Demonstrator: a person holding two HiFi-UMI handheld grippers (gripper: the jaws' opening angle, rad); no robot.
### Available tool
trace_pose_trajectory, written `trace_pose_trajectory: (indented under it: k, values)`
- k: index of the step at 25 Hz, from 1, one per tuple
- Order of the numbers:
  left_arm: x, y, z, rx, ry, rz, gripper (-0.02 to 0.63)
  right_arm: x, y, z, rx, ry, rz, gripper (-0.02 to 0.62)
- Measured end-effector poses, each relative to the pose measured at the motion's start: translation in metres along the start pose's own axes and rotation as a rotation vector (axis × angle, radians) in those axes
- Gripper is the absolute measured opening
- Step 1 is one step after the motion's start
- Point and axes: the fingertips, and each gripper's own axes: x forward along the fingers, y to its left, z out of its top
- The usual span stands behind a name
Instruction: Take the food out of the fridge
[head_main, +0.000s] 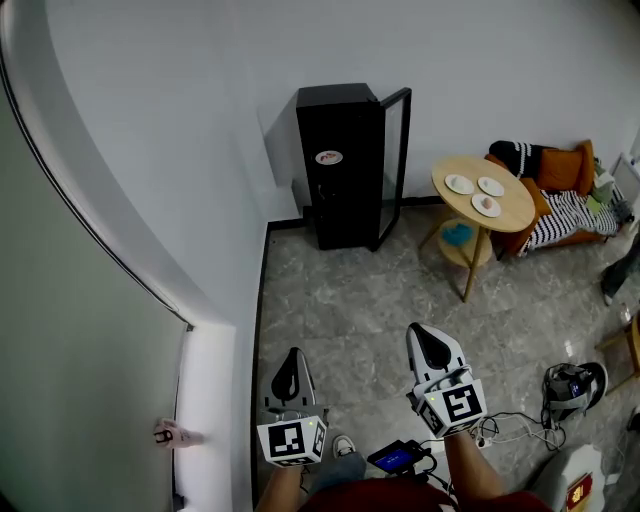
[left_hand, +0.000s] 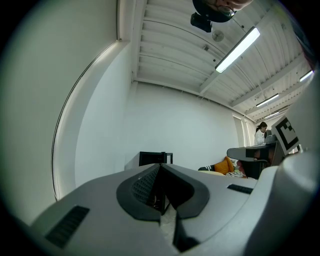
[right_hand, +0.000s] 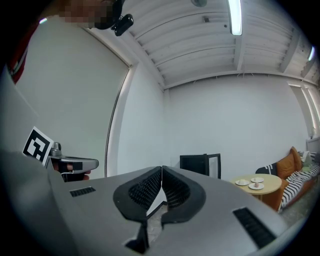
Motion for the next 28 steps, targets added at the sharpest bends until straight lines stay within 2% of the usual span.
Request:
trace_pose_trajectory:
  k: [6, 10, 15, 23, 28]
  values:
    - [0.023, 0.034, 0.004, 0.002, -0.004, -0.022, 0.012, 0.037, 0.016, 0.005, -0.026, -0.006, -0.019, 0.022]
    - [0.031, 0.053, 0.007, 0.007, -0.003, -0.033, 0.013, 0.057, 0.026, 0.019, -0.026, -0.067, -0.035, 0.022]
    - [0.042, 0.067, 0.01, 0.012, -0.01, -0.04, 0.013, 0.067, 0.031, 0.014, -0.034, -0.026, -0.036, 0.021]
    - [0.054, 0.077, 0.006, 0.017, 0.0, -0.021, 0.013, 0.081, 0.02, 0.006, -0.014, -0.028, -0.047, 0.022]
    - [0.082, 0.08, 0.004, 0.032, 0.005, -0.019, 0.014, 0.109, 0.004, 0.008, -0.017, -0.048, -0.04, 0.023]
